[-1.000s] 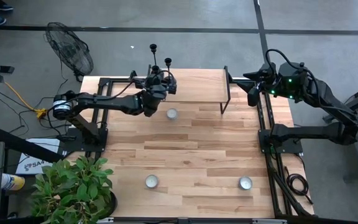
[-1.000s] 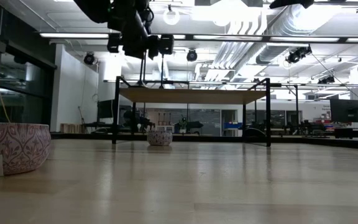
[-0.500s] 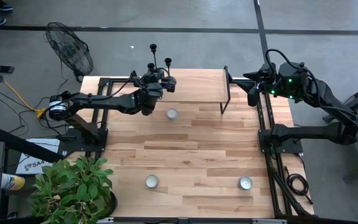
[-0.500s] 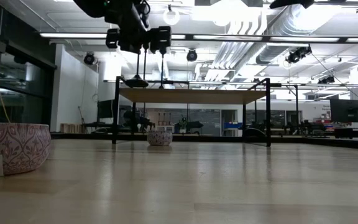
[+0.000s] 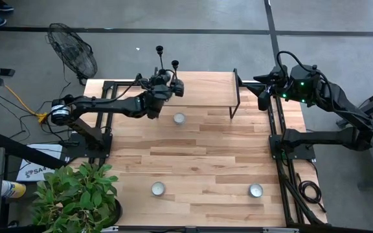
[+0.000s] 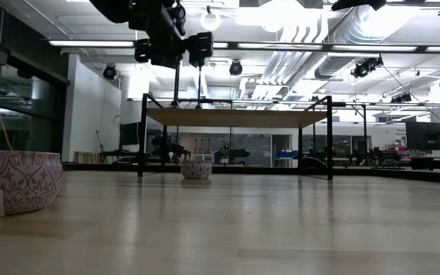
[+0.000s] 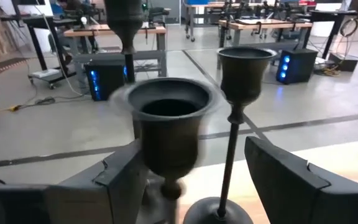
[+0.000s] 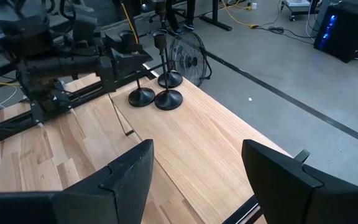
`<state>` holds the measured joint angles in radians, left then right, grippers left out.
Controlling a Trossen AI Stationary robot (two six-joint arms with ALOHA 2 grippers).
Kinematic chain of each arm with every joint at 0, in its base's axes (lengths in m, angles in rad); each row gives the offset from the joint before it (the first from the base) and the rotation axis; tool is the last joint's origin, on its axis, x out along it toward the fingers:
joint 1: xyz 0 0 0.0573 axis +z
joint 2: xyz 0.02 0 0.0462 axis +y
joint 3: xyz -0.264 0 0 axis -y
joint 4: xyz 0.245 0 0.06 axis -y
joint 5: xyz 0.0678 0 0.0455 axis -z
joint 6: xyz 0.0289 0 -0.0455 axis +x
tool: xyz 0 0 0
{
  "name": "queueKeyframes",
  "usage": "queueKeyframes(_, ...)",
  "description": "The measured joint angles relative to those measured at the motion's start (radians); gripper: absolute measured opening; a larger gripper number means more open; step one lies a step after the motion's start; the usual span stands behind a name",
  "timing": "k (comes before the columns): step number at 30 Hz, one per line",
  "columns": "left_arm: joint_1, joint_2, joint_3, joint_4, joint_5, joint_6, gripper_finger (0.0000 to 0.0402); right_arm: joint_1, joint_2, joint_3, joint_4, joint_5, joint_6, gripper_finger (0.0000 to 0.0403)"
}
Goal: Pick & Place candle stick holders
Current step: Put the black candle holder on the shelf
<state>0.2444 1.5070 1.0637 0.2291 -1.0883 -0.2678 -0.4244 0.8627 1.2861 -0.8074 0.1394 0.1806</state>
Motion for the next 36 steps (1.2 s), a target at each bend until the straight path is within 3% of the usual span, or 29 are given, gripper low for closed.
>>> queueKeyframes(16, -0.012, 0.000, 0.000, -0.013, -0.010, 0.030, 0.0258, 0.000, 0.000, 0.000, -0.029, 0.000, 0.000, 0.0240)
queueKeyframes(36, -0.118, 0.000, 0.001, -0.075, -0.137, 0.035, 0.0258, 0.000, 0.000, 0.000, -0.053, 0.011, 0.002, 0.0240)
